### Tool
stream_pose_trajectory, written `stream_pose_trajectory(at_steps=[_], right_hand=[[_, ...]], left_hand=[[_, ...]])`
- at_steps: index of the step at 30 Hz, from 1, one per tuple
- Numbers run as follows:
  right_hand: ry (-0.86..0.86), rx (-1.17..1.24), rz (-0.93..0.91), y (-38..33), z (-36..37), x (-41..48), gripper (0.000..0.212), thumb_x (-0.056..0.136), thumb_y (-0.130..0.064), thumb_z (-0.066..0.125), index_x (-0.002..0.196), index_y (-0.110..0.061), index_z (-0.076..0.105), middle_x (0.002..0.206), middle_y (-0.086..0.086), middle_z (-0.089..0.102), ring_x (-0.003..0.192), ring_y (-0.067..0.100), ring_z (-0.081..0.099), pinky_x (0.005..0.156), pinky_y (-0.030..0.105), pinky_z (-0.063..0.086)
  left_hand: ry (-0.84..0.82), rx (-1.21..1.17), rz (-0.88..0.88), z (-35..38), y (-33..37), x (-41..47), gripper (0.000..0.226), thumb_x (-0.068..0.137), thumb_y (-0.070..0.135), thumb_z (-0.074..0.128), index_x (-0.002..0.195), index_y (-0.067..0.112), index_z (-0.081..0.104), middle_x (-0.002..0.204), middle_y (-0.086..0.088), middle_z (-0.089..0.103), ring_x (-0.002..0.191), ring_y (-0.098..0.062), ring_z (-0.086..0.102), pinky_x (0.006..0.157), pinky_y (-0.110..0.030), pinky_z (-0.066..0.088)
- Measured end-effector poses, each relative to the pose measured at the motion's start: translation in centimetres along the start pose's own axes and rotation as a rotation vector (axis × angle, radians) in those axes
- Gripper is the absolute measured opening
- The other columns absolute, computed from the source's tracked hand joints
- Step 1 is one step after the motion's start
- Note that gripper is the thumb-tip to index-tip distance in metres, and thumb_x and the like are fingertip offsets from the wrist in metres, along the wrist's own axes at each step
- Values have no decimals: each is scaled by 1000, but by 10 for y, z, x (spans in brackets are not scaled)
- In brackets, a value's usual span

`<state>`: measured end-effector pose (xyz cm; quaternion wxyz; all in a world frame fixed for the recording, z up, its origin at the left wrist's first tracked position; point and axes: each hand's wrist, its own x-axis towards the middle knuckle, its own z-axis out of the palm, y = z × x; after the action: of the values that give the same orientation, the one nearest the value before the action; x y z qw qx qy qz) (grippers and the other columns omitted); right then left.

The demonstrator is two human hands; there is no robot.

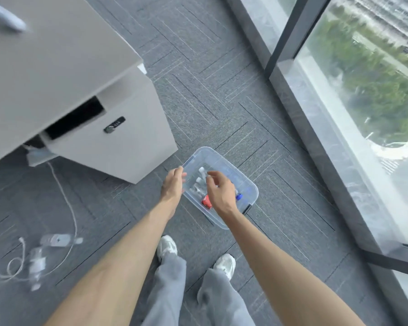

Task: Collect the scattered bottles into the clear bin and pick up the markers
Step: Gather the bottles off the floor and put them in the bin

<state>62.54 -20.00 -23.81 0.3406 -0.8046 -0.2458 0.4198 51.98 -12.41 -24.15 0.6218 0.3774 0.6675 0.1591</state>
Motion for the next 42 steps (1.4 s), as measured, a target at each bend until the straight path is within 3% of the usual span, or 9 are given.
stream_pose_trajectory(at_steps=[6, 9, 12, 18, 25, 29, 32, 38, 42], right_hand=[[-65, 29, -48, -70, -6, -58, 30, 97, -17, 48, 119, -12, 67, 112, 8, 72, 104, 22, 65, 87, 28, 47], [-101, 27, -104, -105, 7, -82, 31, 94, -19, 48, 116, -15, 69, 110, 6, 74, 98, 23, 67, 90, 35, 53], [-153, 7, -142, -138, 30, -105, 30, 94, -17, 51, 117, -13, 69, 112, 4, 74, 100, 16, 65, 88, 25, 47], [-305, -54, -241, -206, 100, -138, 29, 94, -17, 49, 118, -14, 66, 111, 9, 73, 105, 23, 67, 97, 38, 51], [-561, -112, -390, -266, 191, -176, 33, 98, -13, 51, 130, -11, 56, 104, 12, 68, 89, 33, 71, 62, 15, 50], [-755, -170, -447, -275, 237, -204, 41, 97, -17, 54, 138, -16, 52, 109, 4, 67, 79, 18, 71, 78, 35, 57], [-897, -255, -480, -274, 266, -224, 35, 96, -19, 57, 131, -17, 58, 98, 1, 69, 83, 18, 68, 85, 43, 56], [-1173, -457, -556, -265, 294, -264, 38, 97, -24, 59, 134, -14, 57, 111, 4, 69, 106, 26, 67, 96, 43, 53], [-1259, -555, -633, -260, 314, -283, 39, 99, -22, 56, 137, -14, 56, 119, 13, 69, 102, 28, 67, 85, 36, 52]], left_hand=[[115, -119, 12, -59, 30, -80, 21, 98, 30, 44, 109, 17, 56, 112, -3, 64, 102, -18, 60, 87, -40, 49], [177, -177, 25, -96, 41, -107, 25, 98, 30, 44, 112, 15, 57, 113, -3, 65, 102, -18, 60, 84, -39, 50], [240, -233, 33, -136, 50, -122, 24, 98, 29, 42, 109, 14, 57, 111, -3, 65, 99, -19, 60, 79, -35, 50], [358, -377, 58, -229, 77, -135, 23, 100, 28, 42, 113, 15, 55, 113, -5, 63, 99, -19, 58, 86, -40, 49], [596, -570, 80, -357, 71, -163, 33, 99, 28, 42, 124, 10, 55, 116, -6, 64, 97, -20, 58, 86, -41, 50], [749, -727, -3, -410, 25, -195, 28, 100, 30, 41, 119, 14, 54, 125, -10, 62, 95, -21, 59, 70, -33, 49], [893, -859, -75, -425, -9, -226, 35, 101, 28, 39, 127, 9, 52, 124, -12, 62, 92, -20, 58, 71, -31, 46], [1185, -1078, -181, -409, -60, -288, 36, 102, 22, 39, 131, 2, 47, 135, -16, 55, 106, -25, 54, 91, -44, 44], [1276, -1160, -231, -396, -84, -301, 40, 103, 25, 39, 133, 0, 45, 137, -18, 54, 124, -35, 52, 89, -44, 44]])
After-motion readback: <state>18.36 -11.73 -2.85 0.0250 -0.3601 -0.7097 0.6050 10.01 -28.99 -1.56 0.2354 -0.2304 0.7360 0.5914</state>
